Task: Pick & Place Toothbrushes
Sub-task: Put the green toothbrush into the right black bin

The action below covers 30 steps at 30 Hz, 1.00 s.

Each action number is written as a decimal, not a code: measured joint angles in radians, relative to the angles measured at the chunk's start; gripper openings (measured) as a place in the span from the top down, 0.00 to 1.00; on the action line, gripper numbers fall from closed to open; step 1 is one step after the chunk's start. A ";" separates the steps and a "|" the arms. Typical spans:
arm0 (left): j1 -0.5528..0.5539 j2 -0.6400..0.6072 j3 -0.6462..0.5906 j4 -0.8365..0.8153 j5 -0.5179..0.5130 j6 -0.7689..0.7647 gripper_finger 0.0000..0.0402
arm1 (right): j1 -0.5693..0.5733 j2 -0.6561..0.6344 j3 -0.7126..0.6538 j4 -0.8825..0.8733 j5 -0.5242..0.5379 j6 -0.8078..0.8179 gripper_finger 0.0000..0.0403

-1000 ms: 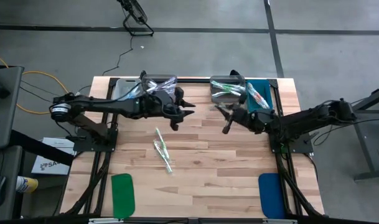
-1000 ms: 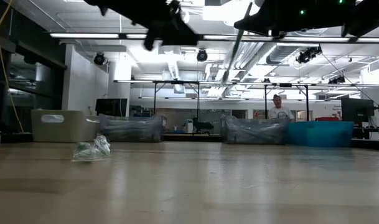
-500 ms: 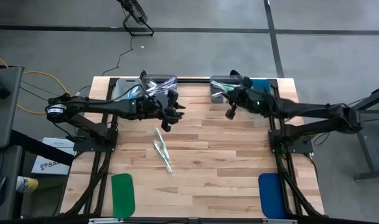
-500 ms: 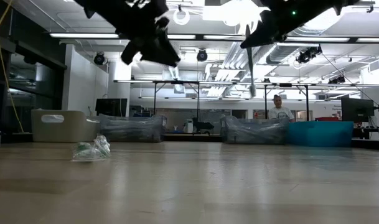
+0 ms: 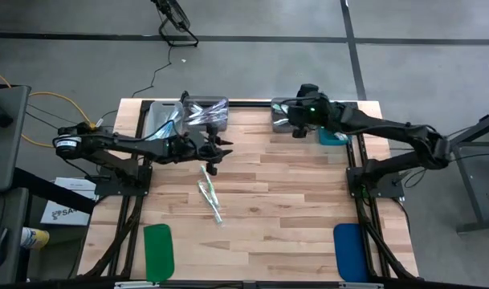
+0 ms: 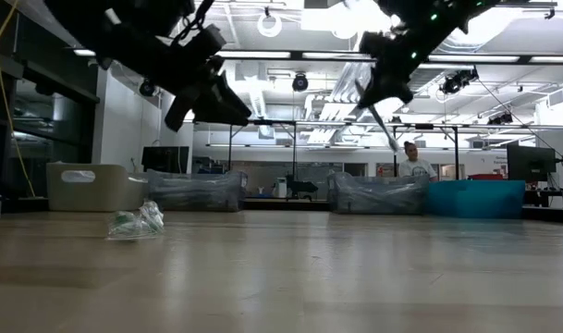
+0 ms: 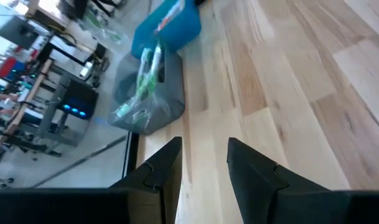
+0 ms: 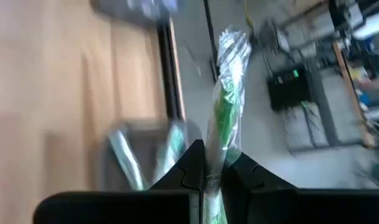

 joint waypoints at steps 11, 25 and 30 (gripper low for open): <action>0.000 -0.001 -0.045 0.079 0.000 -0.008 0.70 | 0.010 0.283 0.081 0.000 0.187 -0.239 0.95; 0.000 -0.001 -0.044 0.070 0.001 0.019 0.70 | -0.013 0.437 0.101 -0.045 0.360 -0.315 0.94; 0.000 -0.001 -0.044 0.069 0.003 0.019 0.70 | -0.017 0.446 0.101 -0.080 0.331 -0.311 0.94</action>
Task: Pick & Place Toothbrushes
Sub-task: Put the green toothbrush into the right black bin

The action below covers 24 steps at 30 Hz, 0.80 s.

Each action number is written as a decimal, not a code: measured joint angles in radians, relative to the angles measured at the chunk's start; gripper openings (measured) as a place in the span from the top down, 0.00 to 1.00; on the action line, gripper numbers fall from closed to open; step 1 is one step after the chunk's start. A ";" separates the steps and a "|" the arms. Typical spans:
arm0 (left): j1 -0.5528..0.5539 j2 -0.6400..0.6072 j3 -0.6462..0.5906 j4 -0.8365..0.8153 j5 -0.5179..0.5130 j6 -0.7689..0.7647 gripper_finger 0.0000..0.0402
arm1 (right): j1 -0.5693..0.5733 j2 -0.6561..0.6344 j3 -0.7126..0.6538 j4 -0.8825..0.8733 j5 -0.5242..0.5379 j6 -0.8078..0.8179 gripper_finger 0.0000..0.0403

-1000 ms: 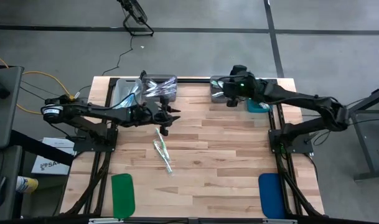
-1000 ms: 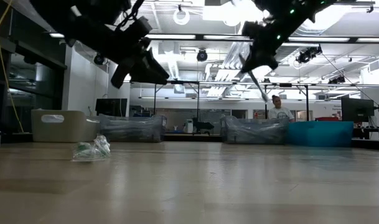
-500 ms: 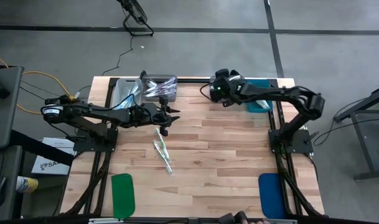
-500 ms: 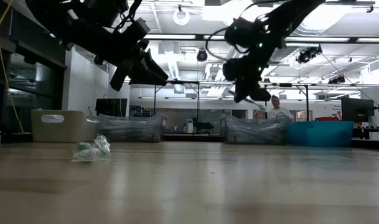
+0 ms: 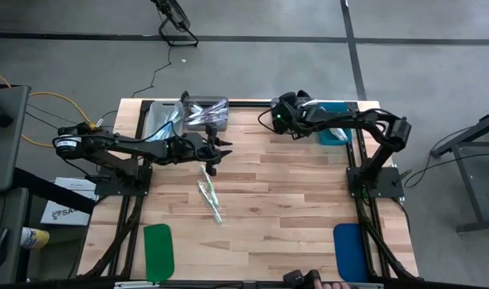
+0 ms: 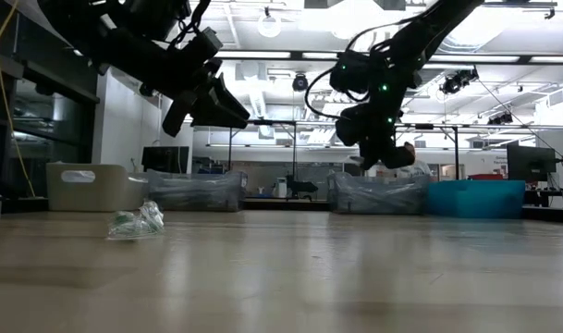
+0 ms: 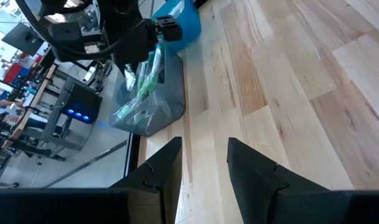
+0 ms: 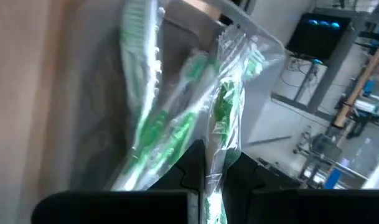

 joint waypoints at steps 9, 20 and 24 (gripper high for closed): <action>-0.001 0.000 0.000 0.000 0.002 -0.001 0.70 | -0.006 0.040 0.000 -0.047 -0.090 -0.026 0.94; -0.001 0.000 0.000 0.000 0.009 -0.002 0.70 | -0.015 0.039 0.000 -0.030 -0.087 -0.032 0.87; -0.001 0.000 0.000 0.000 0.010 -0.002 0.70 | -0.014 0.039 0.000 -0.002 -0.087 -0.034 0.77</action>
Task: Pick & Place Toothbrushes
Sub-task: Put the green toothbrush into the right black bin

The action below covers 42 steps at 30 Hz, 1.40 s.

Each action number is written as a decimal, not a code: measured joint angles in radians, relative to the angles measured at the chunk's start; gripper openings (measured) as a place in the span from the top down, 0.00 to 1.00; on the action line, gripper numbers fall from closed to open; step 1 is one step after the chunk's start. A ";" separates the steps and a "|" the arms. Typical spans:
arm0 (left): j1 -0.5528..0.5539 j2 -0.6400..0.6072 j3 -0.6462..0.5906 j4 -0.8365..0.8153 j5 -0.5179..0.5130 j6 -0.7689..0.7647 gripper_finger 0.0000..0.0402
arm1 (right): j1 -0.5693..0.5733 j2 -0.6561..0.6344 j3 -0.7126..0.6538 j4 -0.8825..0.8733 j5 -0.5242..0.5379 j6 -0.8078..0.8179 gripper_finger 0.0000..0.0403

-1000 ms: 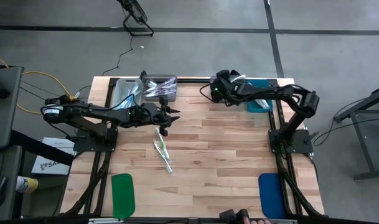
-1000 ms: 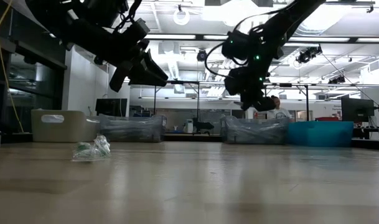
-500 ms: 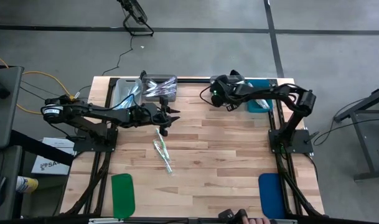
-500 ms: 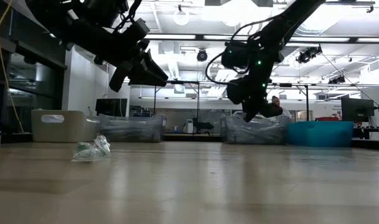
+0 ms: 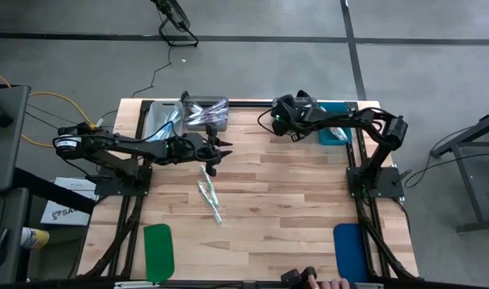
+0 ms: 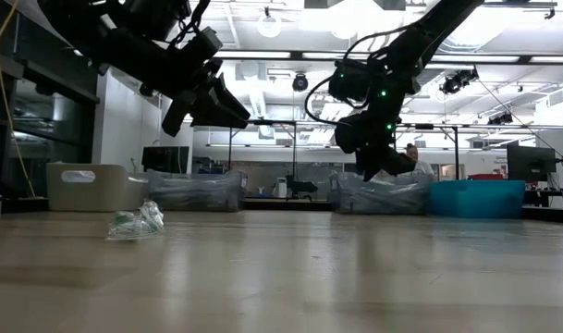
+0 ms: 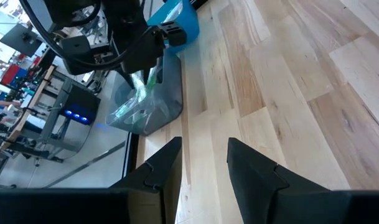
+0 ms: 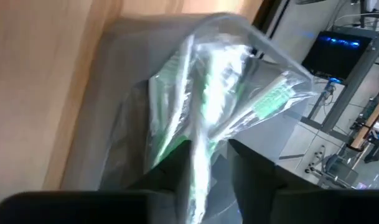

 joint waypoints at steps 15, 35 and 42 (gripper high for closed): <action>0.000 0.000 0.000 -0.013 0.001 0.000 0.70 | 0.046 -0.046 -0.001 0.032 0.151 0.317 0.46; 0.001 -0.013 0.010 -0.369 0.136 0.148 0.70 | 0.012 -0.283 -0.001 -0.256 -0.579 0.966 0.59; 0.000 -0.013 0.140 -0.786 0.272 0.187 0.70 | 0.055 -0.384 -0.001 -0.261 -0.611 0.949 0.59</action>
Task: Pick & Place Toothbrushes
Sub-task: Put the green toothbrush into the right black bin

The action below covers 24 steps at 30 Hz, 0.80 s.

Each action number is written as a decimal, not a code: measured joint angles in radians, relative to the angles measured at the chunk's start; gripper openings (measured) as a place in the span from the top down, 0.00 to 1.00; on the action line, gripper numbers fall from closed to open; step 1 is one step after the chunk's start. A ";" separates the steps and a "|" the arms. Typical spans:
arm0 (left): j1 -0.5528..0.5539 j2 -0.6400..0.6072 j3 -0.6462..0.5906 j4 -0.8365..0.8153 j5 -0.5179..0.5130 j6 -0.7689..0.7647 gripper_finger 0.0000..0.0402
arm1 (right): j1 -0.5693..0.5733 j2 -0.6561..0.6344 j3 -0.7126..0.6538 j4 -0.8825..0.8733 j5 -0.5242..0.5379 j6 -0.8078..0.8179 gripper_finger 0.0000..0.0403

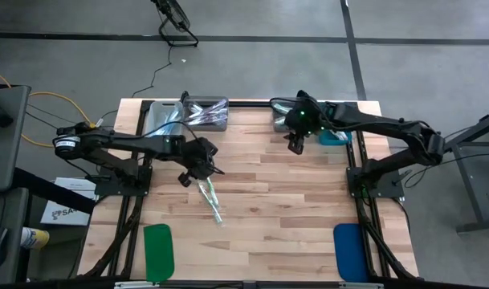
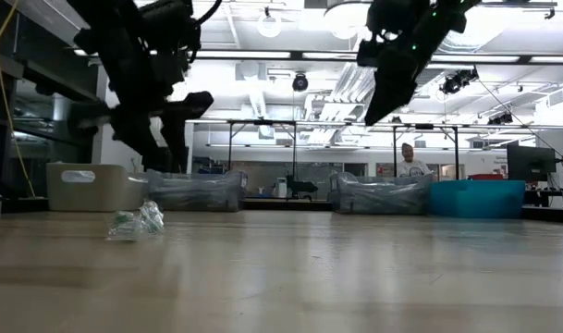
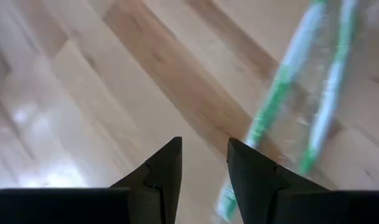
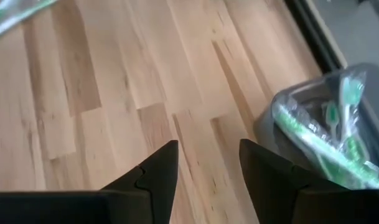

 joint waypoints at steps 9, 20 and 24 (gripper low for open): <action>0.000 0.076 0.038 -0.123 0.071 0.067 0.70 | 0.037 -0.037 0.000 -0.003 0.005 -0.010 0.60; 0.000 0.196 0.080 -0.169 0.020 0.134 0.70 | 0.100 -0.033 0.000 -0.024 0.012 -0.017 0.60; 0.000 0.236 0.085 -0.187 0.006 0.177 0.69 | 0.119 -0.033 0.000 -0.037 0.012 -0.012 0.60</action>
